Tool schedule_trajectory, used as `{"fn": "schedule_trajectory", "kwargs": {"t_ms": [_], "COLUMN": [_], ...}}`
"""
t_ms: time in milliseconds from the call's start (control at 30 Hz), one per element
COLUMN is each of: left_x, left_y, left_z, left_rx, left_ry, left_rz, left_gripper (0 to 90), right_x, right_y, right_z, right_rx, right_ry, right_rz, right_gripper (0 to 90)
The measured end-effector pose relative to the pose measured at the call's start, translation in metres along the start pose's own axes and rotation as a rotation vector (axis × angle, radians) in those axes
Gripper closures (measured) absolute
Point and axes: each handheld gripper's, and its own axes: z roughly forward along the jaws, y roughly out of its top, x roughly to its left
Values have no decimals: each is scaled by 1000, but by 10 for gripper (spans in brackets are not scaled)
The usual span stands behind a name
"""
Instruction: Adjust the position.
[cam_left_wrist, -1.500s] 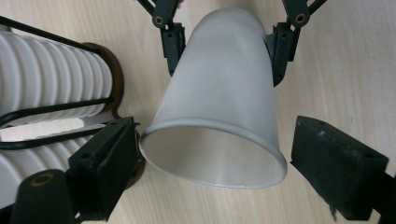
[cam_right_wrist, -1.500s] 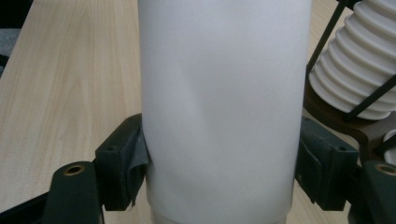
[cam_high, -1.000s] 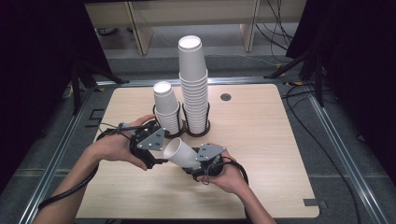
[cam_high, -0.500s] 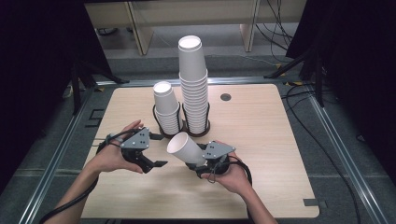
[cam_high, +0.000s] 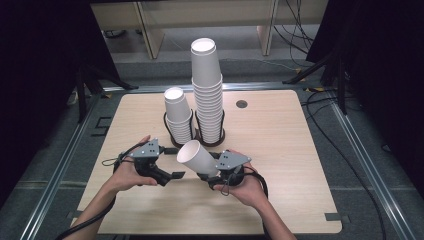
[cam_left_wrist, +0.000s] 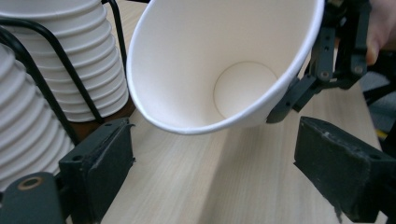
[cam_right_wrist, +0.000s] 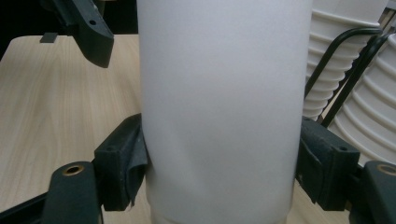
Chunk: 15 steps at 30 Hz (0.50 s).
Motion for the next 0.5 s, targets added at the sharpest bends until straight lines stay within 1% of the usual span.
{"fn": "schedule_trajectory", "kwargs": {"t_ms": [33,67,100,133,167,200,233,300,333,367,400,500], "left_x": [0,0,0,-1,-1,0,-1,0,1,1,1,1], "left_y": [-1,-1,-2,-2,-2,-2,-2,0,0,1,1,2], "left_z": [1,1,3,3,4,5,6,7,7,7,8,9], "left_rx": [-3,8,0,2,1,2,-9,-13,-24,-34,-39,-39], "left_ry": [2,7,0,2,-3,1,-1,5,0,-6,-8,-1], "left_rz": [-6,-6,-12,-17,-21,-13,-28,-31,-34,-45,-49,-56], "left_gripper": [112,112,112,111,111,111,111,110,110,110,108,105], "right_x": [0,1,0,0,0,0,0,0,0,0,0,0], "right_y": [0,0,0,0,0,0,0,0,0,0,0,0], "right_z": [0,0,0,0,0,0,0,0,0,1,1,1], "right_rx": [-6,-5,-14,-6,-6,-7,-9,-7,-6,-9,-12,-16], "right_ry": [5,6,14,-8,-6,-7,3,-8,-7,-1,-8,-10], "right_rz": [3,9,9,0,0,0,4,-7,-6,-4,-4,-4], "right_gripper": [265,265,265,265,265,265,265,265,265,265,264,264]}}
